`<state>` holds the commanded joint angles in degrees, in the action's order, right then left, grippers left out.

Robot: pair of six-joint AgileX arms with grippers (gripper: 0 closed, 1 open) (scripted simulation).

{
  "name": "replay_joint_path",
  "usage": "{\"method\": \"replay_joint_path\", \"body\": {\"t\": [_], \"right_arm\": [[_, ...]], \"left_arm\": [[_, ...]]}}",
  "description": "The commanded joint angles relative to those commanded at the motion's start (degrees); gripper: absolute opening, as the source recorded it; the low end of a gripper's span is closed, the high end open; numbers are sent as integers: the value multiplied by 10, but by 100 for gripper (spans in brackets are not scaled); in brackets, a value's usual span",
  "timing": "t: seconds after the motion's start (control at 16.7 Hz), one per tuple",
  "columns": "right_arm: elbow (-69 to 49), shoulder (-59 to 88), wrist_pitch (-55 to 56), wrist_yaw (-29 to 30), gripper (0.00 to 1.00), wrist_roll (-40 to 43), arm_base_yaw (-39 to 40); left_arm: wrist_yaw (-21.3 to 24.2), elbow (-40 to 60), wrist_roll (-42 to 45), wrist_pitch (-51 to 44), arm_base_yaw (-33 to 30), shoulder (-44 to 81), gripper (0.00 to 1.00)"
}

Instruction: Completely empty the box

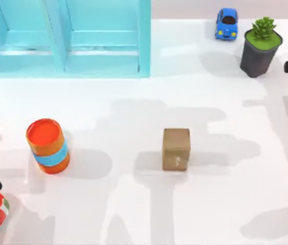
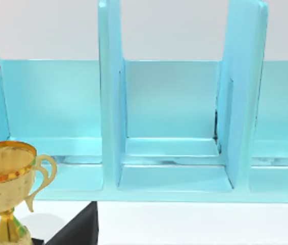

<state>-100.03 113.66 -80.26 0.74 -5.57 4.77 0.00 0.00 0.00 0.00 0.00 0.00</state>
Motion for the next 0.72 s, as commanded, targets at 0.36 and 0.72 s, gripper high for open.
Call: {"method": "replay_joint_path", "body": {"t": [0.36,0.72], "right_arm": [[144,-54,89,-5,0,-264,248],[204,-79,125,-2,0,-348,329]], "left_arm": [[0,0,0,0,0,0,100],[0,0,0,0,0,0,100]]}}
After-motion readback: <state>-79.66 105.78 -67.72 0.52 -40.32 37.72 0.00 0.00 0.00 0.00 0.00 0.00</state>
